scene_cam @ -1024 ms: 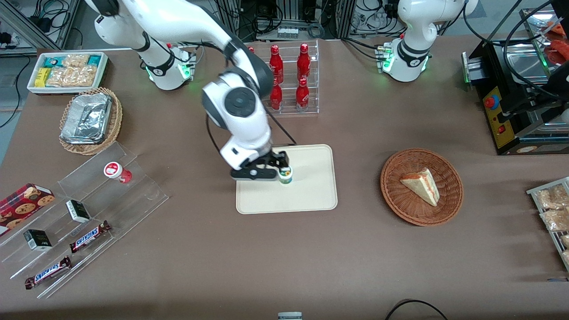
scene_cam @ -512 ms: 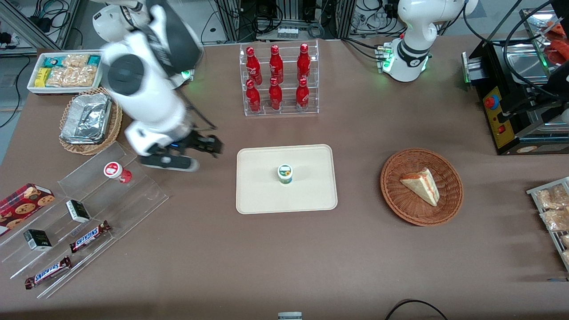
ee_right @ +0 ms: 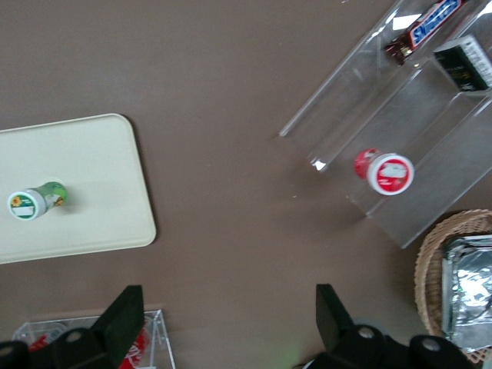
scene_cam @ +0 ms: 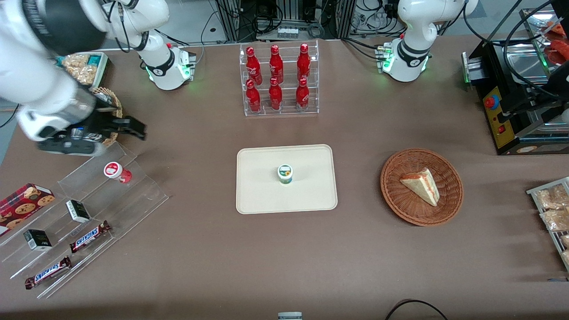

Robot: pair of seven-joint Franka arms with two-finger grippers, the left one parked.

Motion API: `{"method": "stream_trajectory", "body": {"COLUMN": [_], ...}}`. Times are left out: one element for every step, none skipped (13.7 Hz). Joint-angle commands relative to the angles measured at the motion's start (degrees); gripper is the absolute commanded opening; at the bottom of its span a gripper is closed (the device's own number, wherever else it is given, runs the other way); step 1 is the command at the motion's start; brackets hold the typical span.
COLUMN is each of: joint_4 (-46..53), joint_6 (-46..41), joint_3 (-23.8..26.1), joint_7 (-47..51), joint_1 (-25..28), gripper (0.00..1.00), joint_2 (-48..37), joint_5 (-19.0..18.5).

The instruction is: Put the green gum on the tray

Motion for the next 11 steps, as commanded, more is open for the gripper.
{"method": "stream_trajectory", "body": {"joint_4": [1.30,1.47,1.65,1.65,1.65,1.65,1.65,1.65,1.65,1.65,1.65], "joint_6": [-2.02,-2.03,-1.85,-1.59,-1.41,-0.89,0.07,0.95,1.22,1.31,1.31], "joint_3": [0.28,0.54,0.81,0.90,1.07,1.07,1.07,0.99,1.07,1.07,1.07], "joint_7": [-3.73,-3.90,-4.86,-7.74,-12.21,-14.69,-15.15,-15.68,-16.64,-17.69,-17.79], "joint_1": [-4.95,-6.19,-6.98,-7.86,-9.52,-10.76,-11.20,-11.47,-12.86,-13.40,-13.84], "gripper": [0.99,0.99,0.99,1.00,0.99,1.00,1.00,1.00,1.00,1.00,1.00], "joint_2": [-0.58,-0.58,-0.75,-0.76,-0.76,-0.76,-0.76,-0.76,-0.76,-0.67,-0.58], "joint_5": [0.26,-0.44,-2.27,-2.90,-2.82,-2.73,-2.82,-3.25,-3.26,-3.26,-3.26]}}
